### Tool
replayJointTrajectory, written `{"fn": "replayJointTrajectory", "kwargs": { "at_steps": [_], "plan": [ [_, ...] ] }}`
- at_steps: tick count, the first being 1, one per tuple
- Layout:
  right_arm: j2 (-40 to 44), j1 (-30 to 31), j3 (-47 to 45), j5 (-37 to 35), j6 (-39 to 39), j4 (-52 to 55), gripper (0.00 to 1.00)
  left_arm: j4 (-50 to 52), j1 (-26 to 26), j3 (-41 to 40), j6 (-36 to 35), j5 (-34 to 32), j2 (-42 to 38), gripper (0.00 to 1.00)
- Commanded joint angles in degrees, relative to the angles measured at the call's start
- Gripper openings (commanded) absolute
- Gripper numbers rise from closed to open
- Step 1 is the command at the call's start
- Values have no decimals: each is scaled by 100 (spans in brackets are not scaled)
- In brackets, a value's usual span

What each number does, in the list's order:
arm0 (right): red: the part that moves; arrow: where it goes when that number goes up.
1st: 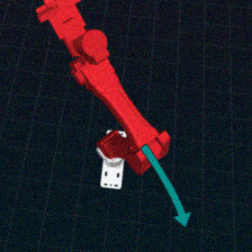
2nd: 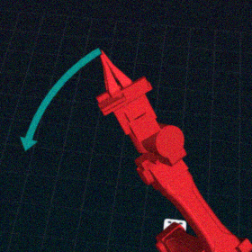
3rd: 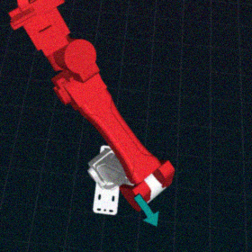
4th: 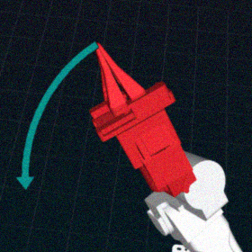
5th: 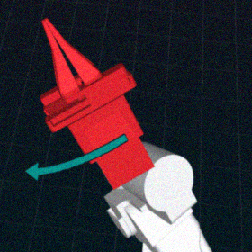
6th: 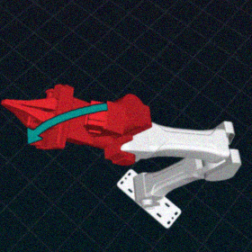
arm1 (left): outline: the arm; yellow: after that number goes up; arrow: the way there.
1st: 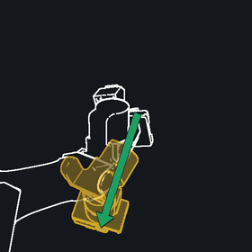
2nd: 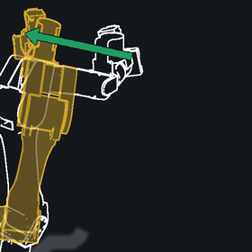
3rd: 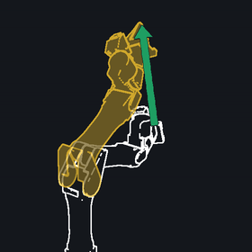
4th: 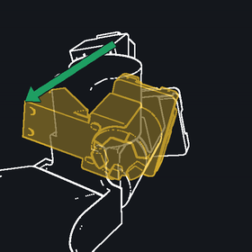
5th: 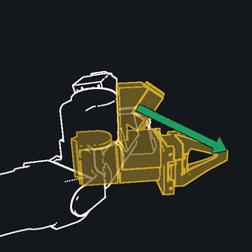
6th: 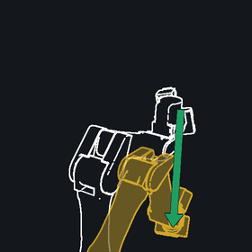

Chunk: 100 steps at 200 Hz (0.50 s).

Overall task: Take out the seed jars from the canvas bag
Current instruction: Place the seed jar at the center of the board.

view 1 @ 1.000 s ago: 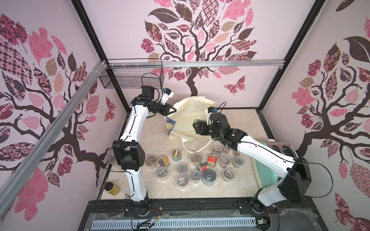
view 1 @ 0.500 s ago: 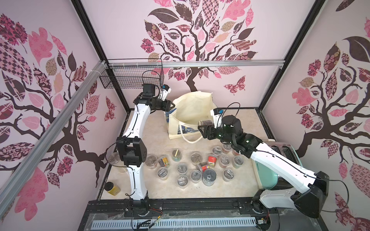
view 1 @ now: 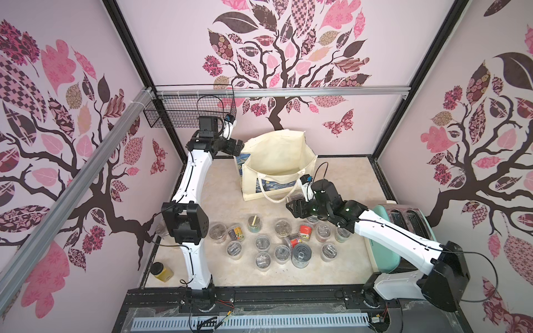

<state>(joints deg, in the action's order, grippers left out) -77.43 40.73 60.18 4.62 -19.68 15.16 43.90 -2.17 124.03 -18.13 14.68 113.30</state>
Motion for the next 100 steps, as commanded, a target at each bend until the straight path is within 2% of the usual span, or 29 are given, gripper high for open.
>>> {"fn": "replayJointTrajectory", "kwargs": {
  "at_steps": [1,13,48,100],
  "plan": [
    [-339,-28,-115,-85,26,-137,69,155,138,59,-144,187,-458,98],
    [-481,-18,-136,-177,52,-245,69,338,154,-89,-240,420,-679,98],
    [-1097,-29,124,-420,108,-393,70,430,148,-1189,-270,1339,-1559,98],
    [-1824,-28,131,-558,96,-615,73,850,214,-2784,-118,1786,-2525,98]
  ]
}}
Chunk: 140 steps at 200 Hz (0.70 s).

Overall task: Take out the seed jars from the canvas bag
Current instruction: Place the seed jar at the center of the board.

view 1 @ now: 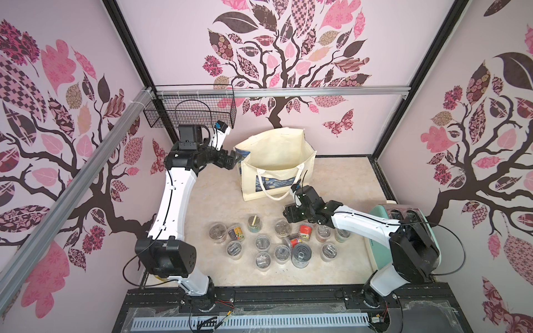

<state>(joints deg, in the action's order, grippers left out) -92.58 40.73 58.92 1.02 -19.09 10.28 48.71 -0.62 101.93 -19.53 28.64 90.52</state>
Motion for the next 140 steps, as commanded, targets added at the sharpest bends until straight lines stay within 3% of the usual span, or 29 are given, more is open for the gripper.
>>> {"fn": "replayJointTrajectory", "kwargs": {
  "at_steps": [1,57,89,140],
  "plan": [
    [-320,-25,255,-207,37,-134,73,386,60,-602,16,388,-255,98],
    [-752,-23,294,-580,87,-165,75,1074,891,-1661,-270,1331,-882,98],
    [-806,-30,208,-689,76,-223,78,665,1212,-2520,-99,1180,-1264,98],
    [-392,-26,166,-768,-31,-158,79,472,1238,-3159,-322,709,-1467,98]
  ]
}}
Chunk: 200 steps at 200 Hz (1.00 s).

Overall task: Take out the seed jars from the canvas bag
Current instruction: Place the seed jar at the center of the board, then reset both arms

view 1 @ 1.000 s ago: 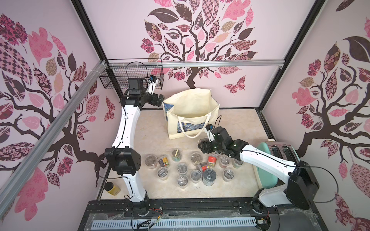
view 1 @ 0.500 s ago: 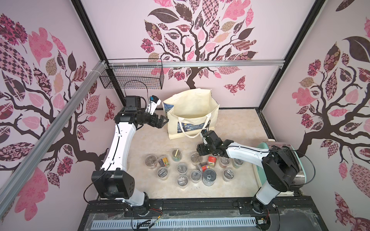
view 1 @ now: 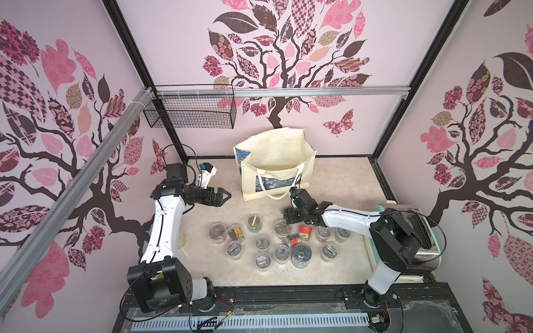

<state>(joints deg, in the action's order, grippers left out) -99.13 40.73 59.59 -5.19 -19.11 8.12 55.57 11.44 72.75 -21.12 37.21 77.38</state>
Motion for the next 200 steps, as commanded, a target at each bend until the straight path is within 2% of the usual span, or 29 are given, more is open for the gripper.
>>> {"fn": "replayJointTrajectory", "kwargs": {
  "at_steps": [1,45,57,63,81,106,119,143,153,165,180,200],
  "plan": [
    [281,-23,97,-148,-30,54,79,-218,28,-264,-167,-150,-162,98],
    [1288,-25,-397,-362,-102,-530,84,-905,25,-1018,14,-231,-246,98],
    [1625,-22,-649,-712,-84,-789,89,-1138,32,-1210,111,-242,-262,98],
    [1807,-27,-791,-943,-80,-954,98,-1267,27,-1299,211,-272,-266,98],
    [2321,-29,-1187,-1830,-198,-1325,100,-1923,25,-1606,930,-629,-261,98],
    [2886,-26,-1577,-2676,298,-1792,99,-2640,9,-1882,1794,-964,-89,98],
    [3110,-28,-1826,-3079,736,-2133,100,-3130,-20,-2031,2264,-1339,39,98],
    [3383,-67,-2766,-3117,2302,-3758,100,-4200,-170,-2410,2439,-1730,198,98],
    [3456,-196,-3120,-3137,2608,-4340,99,-4865,-273,-2688,2373,-1971,236,98],
    [3558,-578,-3432,-3072,2327,-4578,100,-5793,-327,-3137,2271,-2042,299,98],
    [3761,-1235,-3806,-2472,1858,-4676,100,-6878,-379,-3584,2190,-1986,429,98],
    [3742,-1848,-4292,-2210,1816,-5332,100,-8175,-486,-4080,2110,-2056,589,98]
  ]
}}
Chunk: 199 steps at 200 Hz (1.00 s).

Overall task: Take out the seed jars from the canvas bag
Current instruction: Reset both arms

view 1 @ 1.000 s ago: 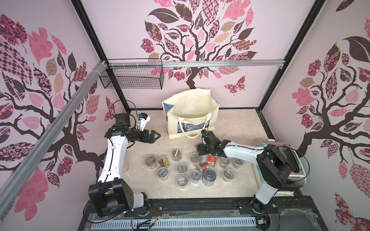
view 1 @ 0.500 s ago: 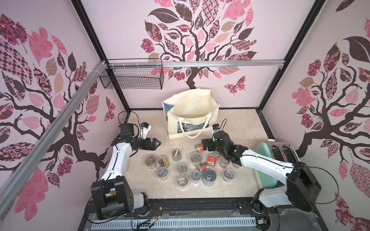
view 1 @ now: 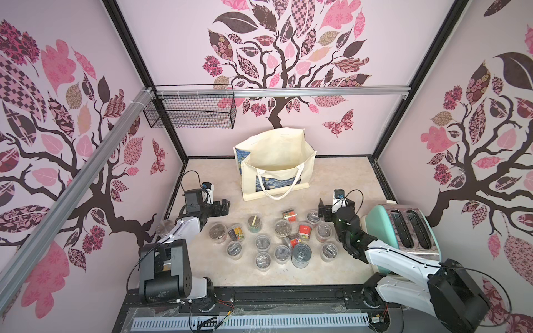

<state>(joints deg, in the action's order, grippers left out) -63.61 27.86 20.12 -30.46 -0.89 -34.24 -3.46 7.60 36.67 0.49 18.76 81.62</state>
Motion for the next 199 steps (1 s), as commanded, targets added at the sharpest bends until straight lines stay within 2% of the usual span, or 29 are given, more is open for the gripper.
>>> {"fn": "replayJointTrajectory", "kwargs": {
  "at_steps": [1,11,21,30,40,57,68,83,102,114,129,145,162,183,199],
  "plan": [
    [182,-583,-365,323,-12,-1113,100,-2347,-114,-500,-59,-222,176,98],
    [71,-814,-448,440,-86,-1156,100,-3137,-230,-816,-163,-320,277,98],
    [-119,-918,-513,461,2,-1309,100,-3270,-353,-911,-349,-388,407,98],
    [-380,-930,-563,363,226,-1531,100,-3742,-397,-1044,-323,-474,524,98],
    [-685,-955,-652,333,352,-1856,100,-3772,-389,-1104,-286,-611,488,98],
    [-1262,-1043,-846,502,428,-2692,99,-4178,-392,-1342,-261,-688,443,98],
    [-1636,-1056,-943,748,785,-3450,99,-4275,-389,-1435,-223,-714,392,98],
    [-2115,-1120,-876,691,1029,-4079,99,-4688,-377,-1650,-182,-770,398,98],
    [-2434,-1445,-848,952,803,-4336,100,-5076,-383,-1843,-207,-810,492,98],
    [-2339,-1636,-891,1193,607,-4220,100,-6077,-428,-1961,-111,-825,1026,98],
    [-2478,-1920,-1019,1608,361,-4530,99,-5041,-432,-1823,-271,-843,617,98],
    [-2994,-2038,-1077,1770,358,-5262,99,-5731,-432,-1890,-141,-838,916,98],
    [-2617,-2037,-925,1863,302,-4351,99,-5243,-441,-1829,-236,-855,724,98],
    [-2937,-2034,-1050,1837,368,-5113,100,-5611,-450,-1873,-190,-881,876,98],
    [-2754,-2036,-966,1863,326,-4643,99,-5541,-459,-1880,-216,-891,845,98]
  ]
}}
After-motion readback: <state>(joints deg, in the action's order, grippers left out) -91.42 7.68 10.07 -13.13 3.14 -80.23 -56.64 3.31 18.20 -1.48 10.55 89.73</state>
